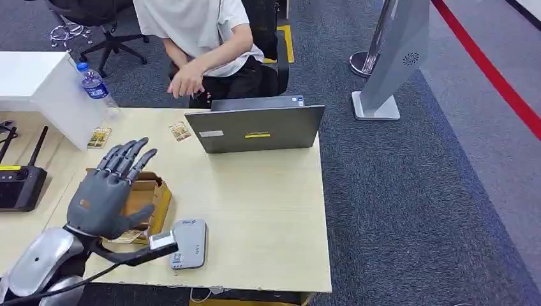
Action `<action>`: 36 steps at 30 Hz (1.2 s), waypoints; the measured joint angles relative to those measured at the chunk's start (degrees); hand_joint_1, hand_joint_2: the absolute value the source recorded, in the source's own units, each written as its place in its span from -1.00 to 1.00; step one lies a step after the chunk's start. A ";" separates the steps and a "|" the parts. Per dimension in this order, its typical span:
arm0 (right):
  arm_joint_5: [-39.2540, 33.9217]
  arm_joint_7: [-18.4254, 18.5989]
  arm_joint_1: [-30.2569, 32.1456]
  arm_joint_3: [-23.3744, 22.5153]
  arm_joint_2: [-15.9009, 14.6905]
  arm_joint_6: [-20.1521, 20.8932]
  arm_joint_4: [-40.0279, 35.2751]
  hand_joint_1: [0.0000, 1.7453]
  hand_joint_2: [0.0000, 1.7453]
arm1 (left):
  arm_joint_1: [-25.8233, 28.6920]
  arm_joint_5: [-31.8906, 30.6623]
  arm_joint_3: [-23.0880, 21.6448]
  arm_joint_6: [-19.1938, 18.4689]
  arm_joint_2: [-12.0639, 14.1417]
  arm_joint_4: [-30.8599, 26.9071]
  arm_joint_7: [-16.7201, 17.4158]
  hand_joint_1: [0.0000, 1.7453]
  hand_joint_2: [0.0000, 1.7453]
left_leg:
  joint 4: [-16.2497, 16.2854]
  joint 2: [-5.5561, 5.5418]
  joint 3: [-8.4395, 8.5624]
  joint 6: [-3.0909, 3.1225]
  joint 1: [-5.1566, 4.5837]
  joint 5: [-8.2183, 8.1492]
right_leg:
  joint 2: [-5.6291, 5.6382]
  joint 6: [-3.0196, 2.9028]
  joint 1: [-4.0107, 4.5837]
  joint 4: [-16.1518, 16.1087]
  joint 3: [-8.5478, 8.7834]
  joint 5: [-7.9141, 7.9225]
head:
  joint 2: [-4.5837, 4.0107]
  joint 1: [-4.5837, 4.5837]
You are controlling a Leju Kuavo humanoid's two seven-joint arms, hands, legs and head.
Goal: Pass the card to the sensor for recognition and then transmit it.
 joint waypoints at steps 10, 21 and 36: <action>0.00 0.04 0.24 -1.11 0.13 0.22 -1.97 -1.00 -1.00 | 13.80 1.55 0.37 1.42 10.40 -1.62 -0.46 -1.00 1.00 | -0.01 -0.04 0.00 0.04 0.02 -0.02 | -0.07 -0.01 0.01 -0.01 0.01 -0.04 | 0.00 0.00; -1.05 0.20 0.30 -1.11 0.17 0.68 -3.06 -1.00 -1.00 | 18.33 -1.92 4.00 1.57 11.41 -1.72 5.86 -1.00 1.00 | 0.00 -0.08 0.00 0.04 0.00 -0.02 | -0.11 -0.01 0.00 -0.01 0.05 -0.04 | 0.00 0.00; -2.45 1.64 0.32 0.05 0.22 1.05 -3.82 -1.00 -1.00 | 17.89 -6.99 7.41 -1.88 3.18 -0.19 8.35 -1.00 1.00 | 0.00 -0.08 0.01 0.04 0.01 -0.02 | -0.10 -0.01 0.00 -0.01 0.04 -0.03 | 0.00 0.00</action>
